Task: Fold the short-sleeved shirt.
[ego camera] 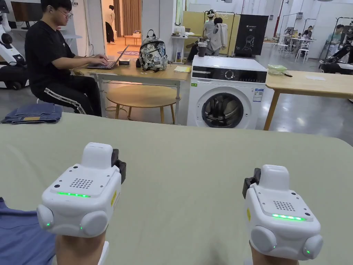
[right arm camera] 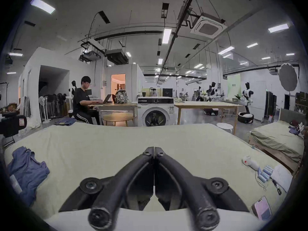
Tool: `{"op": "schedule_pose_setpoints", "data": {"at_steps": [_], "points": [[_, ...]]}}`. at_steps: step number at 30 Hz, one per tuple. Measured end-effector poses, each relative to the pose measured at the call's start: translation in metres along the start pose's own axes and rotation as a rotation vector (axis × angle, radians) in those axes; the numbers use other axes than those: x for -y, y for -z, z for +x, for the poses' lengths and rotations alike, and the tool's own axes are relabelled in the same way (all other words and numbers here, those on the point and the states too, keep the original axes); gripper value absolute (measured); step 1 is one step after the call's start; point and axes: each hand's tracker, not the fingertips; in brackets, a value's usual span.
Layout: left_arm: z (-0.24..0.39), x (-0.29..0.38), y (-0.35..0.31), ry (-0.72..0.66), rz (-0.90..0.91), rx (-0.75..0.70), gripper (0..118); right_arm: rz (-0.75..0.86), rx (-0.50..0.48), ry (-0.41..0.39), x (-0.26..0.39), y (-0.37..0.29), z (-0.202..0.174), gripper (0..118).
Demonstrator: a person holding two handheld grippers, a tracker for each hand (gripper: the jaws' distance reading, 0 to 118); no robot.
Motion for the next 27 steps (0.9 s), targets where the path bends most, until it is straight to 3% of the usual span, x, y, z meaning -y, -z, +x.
{"op": "schedule_pose_setpoints", "data": {"at_steps": [10, 18, 27], "points": [[-0.056, 0.012, -0.006, -0.041, -0.152, -0.026, 0, -0.019, -0.021, -0.065, -0.002, 0.005, -0.023, 0], [-0.167, 0.03, -0.033, -0.089, -0.319, -0.128, 0, -0.068, -0.13, -0.106, 0.011, 0.013, -0.06, 0], [-0.275, 0.073, -0.043, -0.188, -0.661, -0.153, 0, -0.131, -0.213, -0.126, 0.033, 0.016, -0.095, 0]]}}
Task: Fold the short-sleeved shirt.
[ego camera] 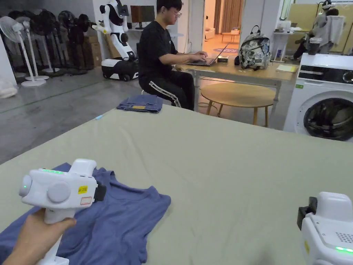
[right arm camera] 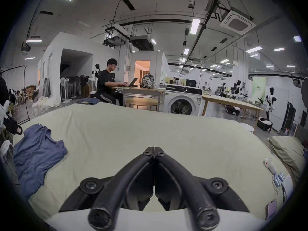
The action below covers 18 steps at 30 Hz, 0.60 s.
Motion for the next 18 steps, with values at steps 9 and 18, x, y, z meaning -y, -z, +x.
{"op": "schedule_pose_setpoints", "data": {"at_steps": [9, 18], "points": [[-0.04, 0.027, 0.068, -0.073, -0.292, 0.002, 39, -0.067, -0.012, -0.021, 0.019, 0.008, -0.003, 0], [-0.048, 0.026, 0.115, -0.11, -0.268, 0.033, 73, -0.124, 0.0, -0.035, 0.034, 0.011, 0.003, 0]]}}
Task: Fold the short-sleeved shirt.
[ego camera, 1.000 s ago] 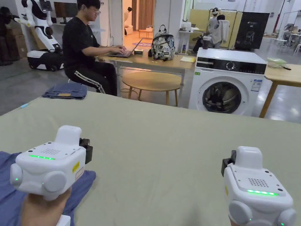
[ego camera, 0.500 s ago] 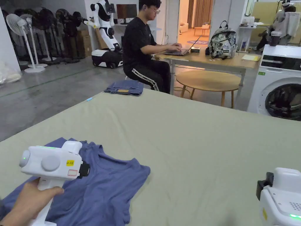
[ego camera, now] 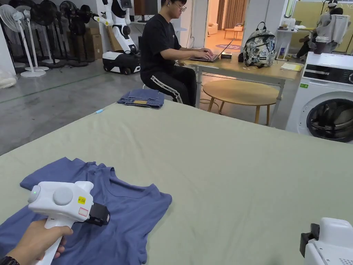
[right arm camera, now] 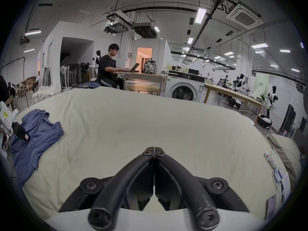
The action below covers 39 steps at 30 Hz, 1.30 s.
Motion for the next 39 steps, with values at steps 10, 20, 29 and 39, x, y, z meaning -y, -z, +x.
{"op": "schedule_pose_setpoints", "data": {"at_steps": [10, 20, 29, 39], "points": [[0.034, 0.015, -0.013, 0.081, -0.048, -0.116, 21, -0.041, -0.006, -0.003, 0.019, 0.013, -0.001, 0], [0.038, 0.03, -0.042, 0.083, 0.073, -0.054, 0, -0.049, 0.002, 0.023, 0.013, 0.006, 0.002, 0], [0.036, -0.002, -0.097, 0.106, 0.283, -0.005, 0, -0.04, 0.018, 0.067, 0.007, 0.003, 0.016, 0], [0.103, -0.064, -0.203, 0.174, 0.547, 0.107, 0, 0.024, 0.042, 0.1, -0.006, -0.009, 0.042, 0]]}}
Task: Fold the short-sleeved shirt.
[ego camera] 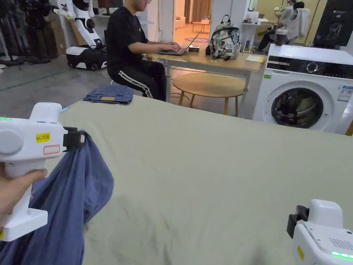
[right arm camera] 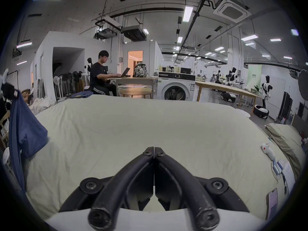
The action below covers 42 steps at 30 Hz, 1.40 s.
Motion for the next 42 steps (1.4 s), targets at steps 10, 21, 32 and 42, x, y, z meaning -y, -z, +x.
{"op": "schedule_pose_setpoints", "data": {"at_steps": [10, 21, 32, 42], "points": [[0.135, -0.071, 0.013, 0.144, 0.116, 0.268, 0, 0.059, 0.044, 0.034, -0.02, -0.037, 0.037, 0], [0.339, -0.058, 0.061, 0.279, 0.055, 0.602, 0, 0.079, 0.162, 0.082, -0.015, -0.072, 0.097, 0], [0.446, 0.059, 0.073, 0.356, -0.148, 0.786, 0, 0.043, 0.265, 0.119, 0.005, -0.093, 0.147, 0], [0.426, 0.112, 0.068, 0.398, -0.201, 0.717, 47, -0.009, 0.262, 0.135, 0.022, -0.087, 0.149, 0]]}}
